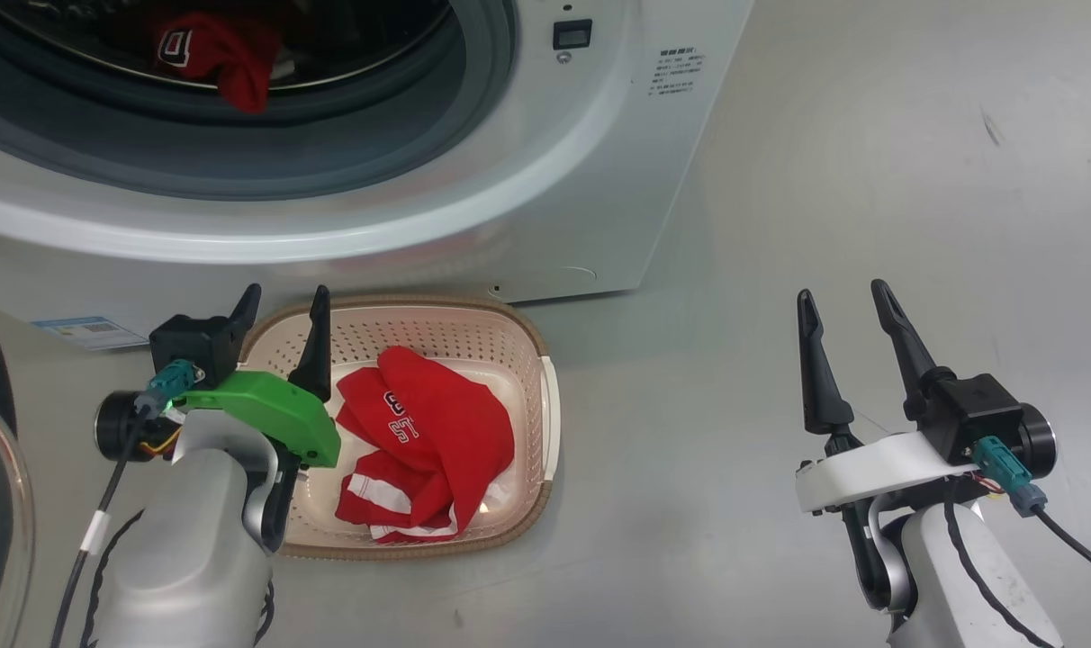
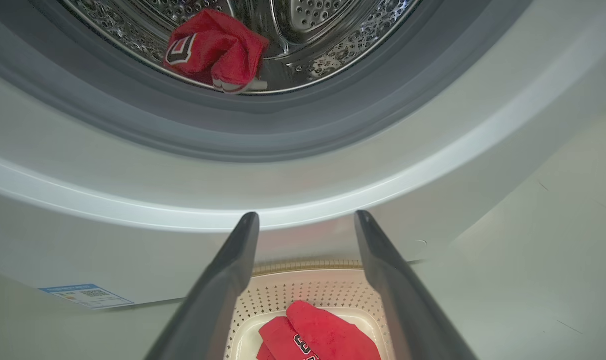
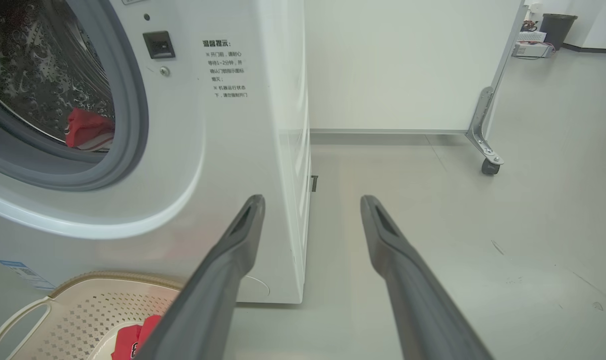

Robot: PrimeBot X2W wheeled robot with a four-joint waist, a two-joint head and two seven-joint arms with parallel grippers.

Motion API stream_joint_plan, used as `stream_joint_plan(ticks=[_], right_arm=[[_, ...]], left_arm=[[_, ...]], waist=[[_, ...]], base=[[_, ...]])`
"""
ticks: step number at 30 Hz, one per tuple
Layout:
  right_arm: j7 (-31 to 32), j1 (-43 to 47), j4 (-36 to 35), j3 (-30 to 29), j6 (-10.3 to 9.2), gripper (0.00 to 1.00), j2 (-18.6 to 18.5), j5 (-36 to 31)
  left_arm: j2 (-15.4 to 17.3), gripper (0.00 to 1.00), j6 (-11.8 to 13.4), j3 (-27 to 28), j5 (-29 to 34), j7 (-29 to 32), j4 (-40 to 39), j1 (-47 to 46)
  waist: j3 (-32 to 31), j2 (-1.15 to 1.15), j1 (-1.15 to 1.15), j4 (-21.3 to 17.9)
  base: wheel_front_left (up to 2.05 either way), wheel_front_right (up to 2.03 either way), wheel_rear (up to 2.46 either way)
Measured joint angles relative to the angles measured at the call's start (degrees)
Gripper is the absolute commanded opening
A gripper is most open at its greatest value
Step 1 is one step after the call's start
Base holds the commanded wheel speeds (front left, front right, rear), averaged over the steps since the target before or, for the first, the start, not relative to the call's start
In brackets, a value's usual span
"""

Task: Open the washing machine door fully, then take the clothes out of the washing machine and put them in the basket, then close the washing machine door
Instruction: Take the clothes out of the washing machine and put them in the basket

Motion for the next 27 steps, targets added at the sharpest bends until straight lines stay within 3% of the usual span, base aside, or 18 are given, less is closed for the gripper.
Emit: stream_joint_plan(ticks=[10,27], right_arm=[[0.0,2.09,0.97,-0.66,0.0,1.0,-0.32,-0.41],[0.0,8.63,1.81,-1.6,-0.18,1.0,-0.34,-0.45]], left_arm=[[1.26,1.0,2.26,2.85,2.89,0.0,-12.79,4.41],[2.25,1.0,4.61,3.28,5.49,0.0,-24.7,19.08]], waist=[[-5.59,0.0,0.0,2.57],[-15.12,0.0,0.0,4.26]], base=[[0.0,0.0,0.0],[0.0,0.0,0.0]])
